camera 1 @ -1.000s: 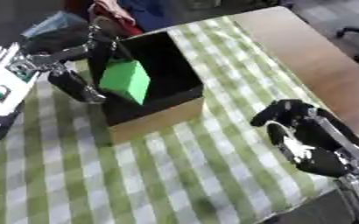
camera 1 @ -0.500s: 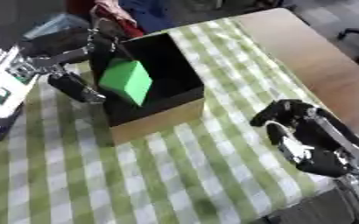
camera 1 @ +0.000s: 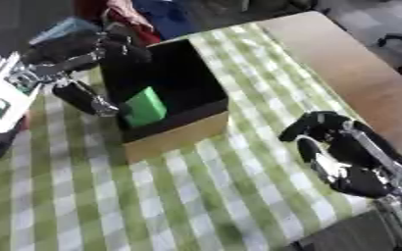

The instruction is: Pick up objects on the table and place them in the box.

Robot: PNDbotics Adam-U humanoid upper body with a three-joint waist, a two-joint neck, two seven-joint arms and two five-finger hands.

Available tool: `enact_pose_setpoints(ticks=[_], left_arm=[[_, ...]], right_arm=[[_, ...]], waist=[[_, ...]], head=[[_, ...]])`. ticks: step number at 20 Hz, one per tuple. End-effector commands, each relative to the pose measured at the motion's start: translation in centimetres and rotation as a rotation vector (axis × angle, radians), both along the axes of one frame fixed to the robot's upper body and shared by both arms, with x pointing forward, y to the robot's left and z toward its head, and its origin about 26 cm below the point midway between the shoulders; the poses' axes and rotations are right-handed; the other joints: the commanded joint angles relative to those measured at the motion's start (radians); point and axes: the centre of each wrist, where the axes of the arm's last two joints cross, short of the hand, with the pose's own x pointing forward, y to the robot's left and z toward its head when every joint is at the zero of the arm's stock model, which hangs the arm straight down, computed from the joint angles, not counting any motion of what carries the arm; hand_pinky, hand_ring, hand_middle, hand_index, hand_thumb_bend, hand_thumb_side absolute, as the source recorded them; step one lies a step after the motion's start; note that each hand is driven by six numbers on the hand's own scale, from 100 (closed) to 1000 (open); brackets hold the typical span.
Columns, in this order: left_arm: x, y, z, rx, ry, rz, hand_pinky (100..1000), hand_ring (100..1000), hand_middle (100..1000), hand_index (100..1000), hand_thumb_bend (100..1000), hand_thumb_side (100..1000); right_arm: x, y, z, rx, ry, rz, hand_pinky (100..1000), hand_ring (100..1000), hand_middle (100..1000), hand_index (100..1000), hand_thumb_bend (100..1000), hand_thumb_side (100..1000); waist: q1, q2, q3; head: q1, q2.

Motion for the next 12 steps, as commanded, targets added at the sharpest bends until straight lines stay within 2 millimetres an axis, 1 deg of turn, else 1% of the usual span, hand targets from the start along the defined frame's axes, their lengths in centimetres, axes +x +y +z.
enact_pose_setpoints(ticks=[1,4,6,9,12], left_arm=[[-0.3,0.6,1.6,0.002,-0.038,0.009,804,744,798,865,514,236],[-0.5,1.1,1.9,-0.013,-0.043,0.021,809,747,799,866,515,231],[-0.7,1.8,2.2,-0.018,-0.046,0.039,821,761,810,875,523,252],[-1.0,3.1,2.6,-0.009,-0.048,0.083,838,779,825,891,532,280],[-1.2,4.6,2.7,-0.016,-0.04,0.146,839,778,816,893,530,288]], right_arm=[[0.0,-0.1,0.8,-0.005,-0.029,0.001,766,673,550,697,100,392],[0.0,-0.2,0.7,-0.007,-0.026,-0.001,765,673,550,697,100,390],[0.0,-0.2,0.5,-0.009,-0.023,-0.004,765,673,550,697,100,389],[-0.1,-0.4,0.3,-0.012,-0.018,-0.012,766,673,550,697,100,386],[-0.1,-0.6,0.1,-0.015,-0.013,-0.019,766,673,550,697,100,385]], waist=[[-0.009,-0.022,0.003],[-0.012,-0.026,0.012],[-0.014,-0.03,0.021],[-0.018,-0.036,0.041],[-0.022,-0.042,0.06]], head=[[-0.002,0.005],[-0.002,0.006],[-0.002,0.008],[-0.007,0.011],[-0.01,0.013]])
